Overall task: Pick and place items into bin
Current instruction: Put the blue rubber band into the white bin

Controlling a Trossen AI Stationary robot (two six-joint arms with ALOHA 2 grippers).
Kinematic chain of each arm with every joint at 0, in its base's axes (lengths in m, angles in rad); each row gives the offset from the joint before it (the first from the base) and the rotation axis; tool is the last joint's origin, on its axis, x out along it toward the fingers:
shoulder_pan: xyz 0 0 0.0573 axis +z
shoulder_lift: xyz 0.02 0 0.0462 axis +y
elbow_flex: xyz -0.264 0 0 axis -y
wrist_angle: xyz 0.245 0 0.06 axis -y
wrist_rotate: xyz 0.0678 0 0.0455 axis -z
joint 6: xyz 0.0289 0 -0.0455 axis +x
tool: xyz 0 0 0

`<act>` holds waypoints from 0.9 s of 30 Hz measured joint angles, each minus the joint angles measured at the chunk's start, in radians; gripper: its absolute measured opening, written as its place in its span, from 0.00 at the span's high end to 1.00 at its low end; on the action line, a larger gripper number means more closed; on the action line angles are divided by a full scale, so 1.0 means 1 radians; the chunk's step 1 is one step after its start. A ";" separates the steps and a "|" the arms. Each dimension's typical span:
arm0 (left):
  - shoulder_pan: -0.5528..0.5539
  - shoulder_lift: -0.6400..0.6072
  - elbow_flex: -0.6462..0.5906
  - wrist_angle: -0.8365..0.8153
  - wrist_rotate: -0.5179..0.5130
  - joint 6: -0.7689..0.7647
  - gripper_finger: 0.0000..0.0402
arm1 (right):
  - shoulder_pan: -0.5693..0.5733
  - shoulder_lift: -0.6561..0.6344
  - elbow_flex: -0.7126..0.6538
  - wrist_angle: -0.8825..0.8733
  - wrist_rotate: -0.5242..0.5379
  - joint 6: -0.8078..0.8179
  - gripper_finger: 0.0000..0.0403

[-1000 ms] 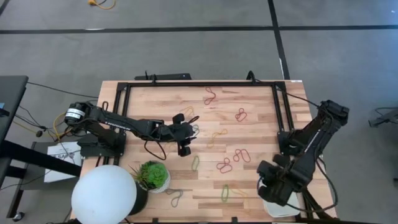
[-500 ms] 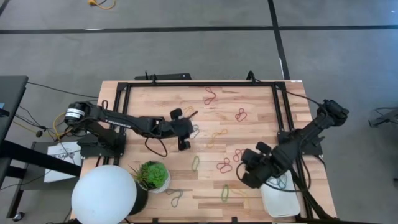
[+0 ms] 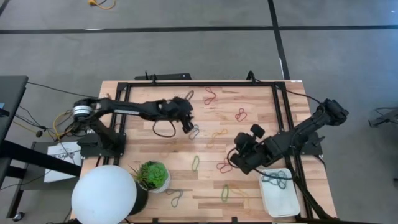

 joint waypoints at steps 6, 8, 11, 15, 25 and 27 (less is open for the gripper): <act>-0.025 0.186 0.000 0.085 0.002 -0.029 0.76 | -0.041 0.000 0.000 0.009 -0.002 -0.020 0.85; -0.030 0.226 0.001 0.133 0.002 -0.050 0.76 | -0.042 0.000 0.000 0.008 -0.002 -0.021 0.85; -0.032 0.270 0.001 0.156 0.000 -0.073 0.76 | -0.041 0.000 0.000 0.007 -0.002 -0.021 0.85; -0.033 0.282 0.002 0.179 -0.002 -0.100 0.76 | -0.037 0.000 0.000 0.005 -0.002 -0.022 0.85; -0.034 0.282 0.004 0.130 -0.008 -0.048 0.91 | -0.038 0.000 0.000 0.004 0.002 -0.023 0.85; -0.034 0.281 0.004 0.120 -0.008 -0.047 0.97 | -0.039 0.000 0.000 0.005 -0.005 -0.022 0.85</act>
